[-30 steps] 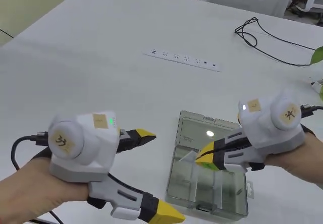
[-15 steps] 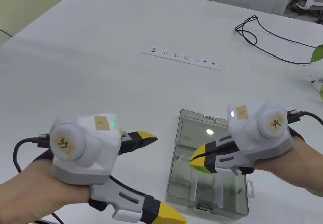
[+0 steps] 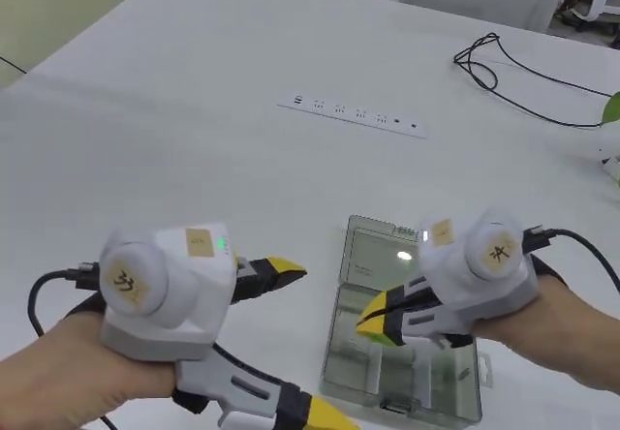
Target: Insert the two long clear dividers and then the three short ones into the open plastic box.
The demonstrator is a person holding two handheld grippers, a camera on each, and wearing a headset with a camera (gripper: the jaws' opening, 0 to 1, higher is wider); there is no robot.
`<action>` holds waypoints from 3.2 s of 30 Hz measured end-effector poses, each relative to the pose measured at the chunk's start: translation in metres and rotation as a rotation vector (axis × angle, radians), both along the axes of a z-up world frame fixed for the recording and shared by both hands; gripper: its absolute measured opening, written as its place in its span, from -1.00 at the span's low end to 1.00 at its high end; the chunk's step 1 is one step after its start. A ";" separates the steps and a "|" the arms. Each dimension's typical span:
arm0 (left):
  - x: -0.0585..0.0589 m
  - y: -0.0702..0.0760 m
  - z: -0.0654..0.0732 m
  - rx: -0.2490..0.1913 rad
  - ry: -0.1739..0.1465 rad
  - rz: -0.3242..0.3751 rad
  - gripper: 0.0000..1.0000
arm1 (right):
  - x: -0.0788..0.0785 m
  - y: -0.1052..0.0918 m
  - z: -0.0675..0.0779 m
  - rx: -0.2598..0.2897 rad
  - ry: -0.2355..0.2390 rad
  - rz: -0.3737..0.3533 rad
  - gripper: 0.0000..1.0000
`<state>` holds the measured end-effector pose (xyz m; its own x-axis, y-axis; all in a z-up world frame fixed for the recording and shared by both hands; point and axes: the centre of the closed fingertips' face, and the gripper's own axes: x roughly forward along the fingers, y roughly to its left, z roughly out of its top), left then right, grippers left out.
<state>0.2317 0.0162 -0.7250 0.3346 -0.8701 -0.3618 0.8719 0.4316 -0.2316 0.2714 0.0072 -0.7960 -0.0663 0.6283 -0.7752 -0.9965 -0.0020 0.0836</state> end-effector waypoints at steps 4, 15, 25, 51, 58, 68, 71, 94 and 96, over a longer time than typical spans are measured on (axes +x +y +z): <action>0.000 0.000 -0.001 0.000 0.002 -0.002 1.00 | 0.000 0.000 -0.004 -0.020 0.003 0.004 -0.96; 0.000 0.001 -0.003 0.005 0.005 -0.002 1.00 | -0.003 0.001 -0.017 -0.098 -0.035 0.050 -0.96; 0.000 0.003 -0.009 0.030 0.001 -0.009 1.00 | -0.003 0.001 -0.023 -0.133 -0.046 0.058 -0.96; -0.010 0.001 -0.014 0.095 -0.007 -0.037 1.00 | -0.002 0.000 -0.024 -0.148 -0.076 0.038 -0.96; -0.012 0.003 -0.010 0.107 -0.018 -0.033 1.00 | -0.002 -0.001 -0.022 -0.141 -0.080 0.033 -0.95; -0.013 0.006 -0.004 0.110 -0.025 -0.011 0.99 | 0.004 -0.002 0.011 -0.041 -0.079 -0.058 -0.74; -0.013 0.007 -0.001 0.102 -0.029 -0.002 1.00 | 0.006 -0.005 0.024 0.011 -0.055 -0.107 -0.63; -0.013 0.010 0.004 0.089 -0.045 0.013 1.00 | 0.007 -0.098 0.071 0.033 -0.107 -0.242 -0.14; -0.013 0.010 0.004 0.089 -0.044 0.015 1.00 | 0.005 -0.109 0.068 0.014 -0.105 -0.243 -0.08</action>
